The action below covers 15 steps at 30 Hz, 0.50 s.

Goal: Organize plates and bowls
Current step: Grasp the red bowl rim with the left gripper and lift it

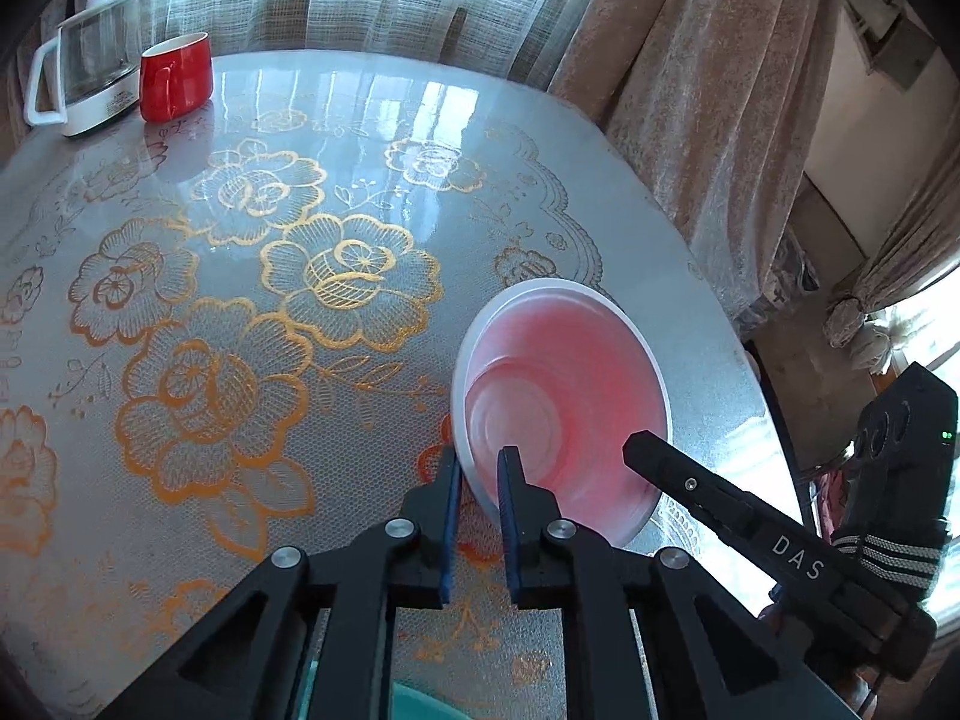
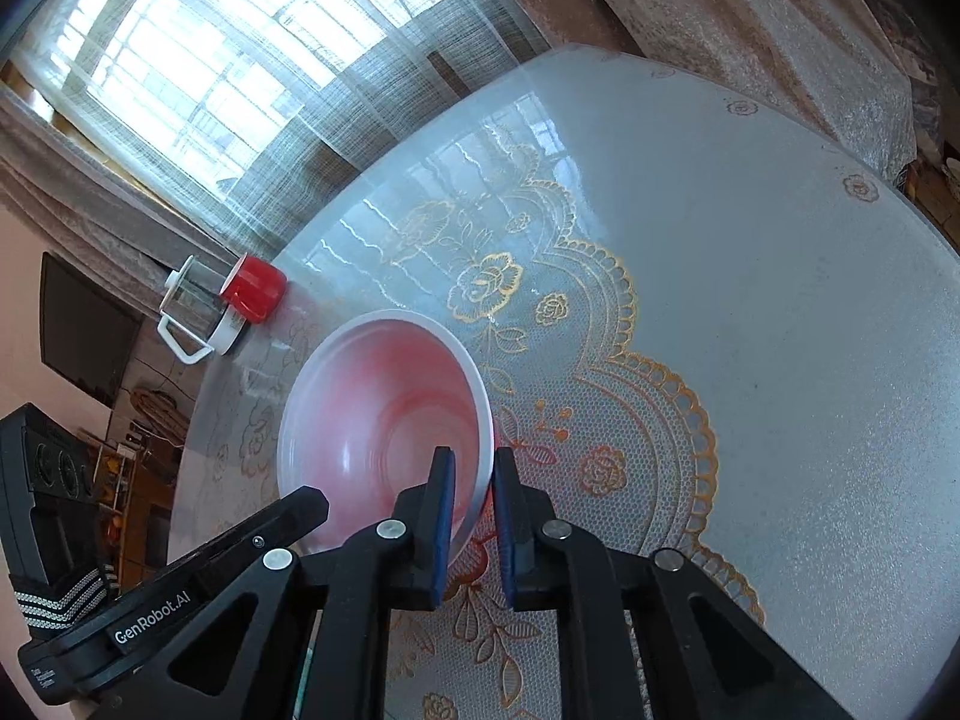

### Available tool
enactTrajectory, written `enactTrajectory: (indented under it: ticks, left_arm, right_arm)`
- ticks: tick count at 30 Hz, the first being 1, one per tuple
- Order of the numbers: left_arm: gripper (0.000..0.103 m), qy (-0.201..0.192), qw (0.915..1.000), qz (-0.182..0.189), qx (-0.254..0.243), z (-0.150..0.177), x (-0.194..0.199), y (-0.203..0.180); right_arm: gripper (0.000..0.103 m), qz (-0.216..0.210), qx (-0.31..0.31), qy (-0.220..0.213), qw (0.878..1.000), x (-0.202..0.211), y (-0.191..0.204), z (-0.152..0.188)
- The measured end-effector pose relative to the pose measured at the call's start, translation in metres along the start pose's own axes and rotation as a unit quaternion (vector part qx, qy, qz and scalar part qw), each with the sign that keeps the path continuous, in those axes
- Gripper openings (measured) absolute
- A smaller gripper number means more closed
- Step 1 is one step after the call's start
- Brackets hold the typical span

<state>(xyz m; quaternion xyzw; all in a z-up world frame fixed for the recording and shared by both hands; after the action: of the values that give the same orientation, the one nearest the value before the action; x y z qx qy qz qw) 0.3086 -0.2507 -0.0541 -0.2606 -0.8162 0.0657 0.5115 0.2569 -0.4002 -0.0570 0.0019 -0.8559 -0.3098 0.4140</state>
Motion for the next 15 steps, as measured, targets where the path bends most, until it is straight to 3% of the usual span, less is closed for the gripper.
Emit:
enactTrajectory:
  ticks: [8, 15]
  left_arm:
    - [0.012, 0.016, 0.9993, -0.015, 0.029, 0.025, 0.021, 0.031]
    - [0.015, 0.013, 0.9985, -0.016, 0.051, 0.034, 0.028, 0.049]
  right_arm:
    - [0.015, -0.030, 0.021, 0.032, 0.999, 0.001, 0.028, 0.030]
    - [0.019, -0.029, 0.029, 0.048, 0.998, -0.009, 0.041, 0.042]
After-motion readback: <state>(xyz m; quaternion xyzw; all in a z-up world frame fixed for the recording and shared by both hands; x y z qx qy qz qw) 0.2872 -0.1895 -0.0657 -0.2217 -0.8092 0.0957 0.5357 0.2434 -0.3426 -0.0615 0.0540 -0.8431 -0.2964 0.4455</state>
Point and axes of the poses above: each gripper's, at about its wrist camera, not at the fingertips, and x roughly against the way its jaws point, y to its left, z to its underside, the point moved 8 cm from there along -x, roughly the way its jaws point, and after that the axes turned 3 degrees about z, right-handed, at the moved point
